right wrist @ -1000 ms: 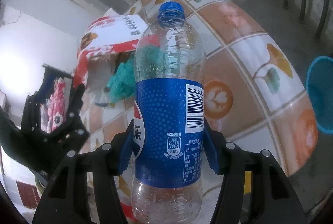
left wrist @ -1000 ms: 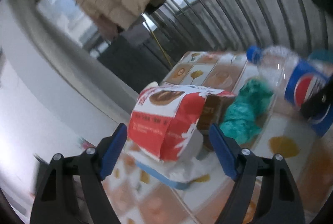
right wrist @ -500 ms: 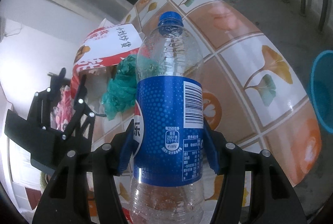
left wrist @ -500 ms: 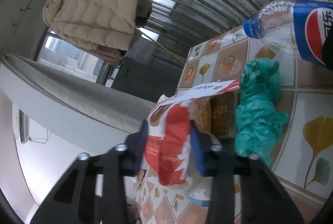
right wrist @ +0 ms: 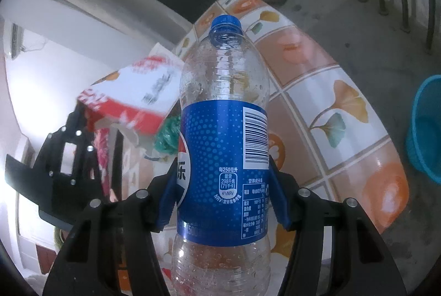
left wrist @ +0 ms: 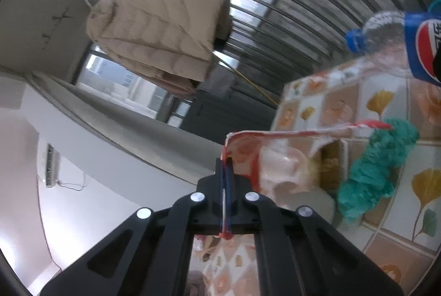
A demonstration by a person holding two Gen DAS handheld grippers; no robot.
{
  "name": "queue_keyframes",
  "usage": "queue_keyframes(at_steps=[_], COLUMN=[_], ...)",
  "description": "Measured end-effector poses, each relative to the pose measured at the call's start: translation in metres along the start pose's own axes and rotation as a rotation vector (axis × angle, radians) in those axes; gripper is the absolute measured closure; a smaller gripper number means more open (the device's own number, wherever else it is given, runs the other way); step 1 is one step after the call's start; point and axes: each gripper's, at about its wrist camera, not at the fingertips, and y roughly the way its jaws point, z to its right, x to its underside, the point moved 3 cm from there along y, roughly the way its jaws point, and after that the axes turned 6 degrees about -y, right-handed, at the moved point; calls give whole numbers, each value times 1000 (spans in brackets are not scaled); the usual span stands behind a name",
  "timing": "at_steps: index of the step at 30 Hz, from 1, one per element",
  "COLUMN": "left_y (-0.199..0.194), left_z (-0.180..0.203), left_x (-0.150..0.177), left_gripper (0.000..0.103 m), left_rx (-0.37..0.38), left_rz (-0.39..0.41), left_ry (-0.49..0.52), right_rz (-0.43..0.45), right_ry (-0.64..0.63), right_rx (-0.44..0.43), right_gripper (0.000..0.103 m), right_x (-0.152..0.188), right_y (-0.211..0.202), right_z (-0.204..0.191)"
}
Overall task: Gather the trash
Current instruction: 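Grasp the red-and-white snack bag with the left gripper while the right gripper holds the bottle, then carry bottle and snack bag to the blue wastebasket and release both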
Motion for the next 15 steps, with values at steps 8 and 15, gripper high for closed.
queue_keyframes(at_steps=[8, 15], left_y=[-22, -49], left_z=[-48, -87], left_x=[-25, -53], left_gripper=[102, 102], left_rx=[-117, -98], left_rz=[62, 88], left_ry=[-61, -207], right_rz=[65, 134], right_ry=[-15, -2], right_rx=[-31, -70], right_gripper=[48, 48], right_x=[7, 17], right_y=[-38, -73], right_z=[5, 17])
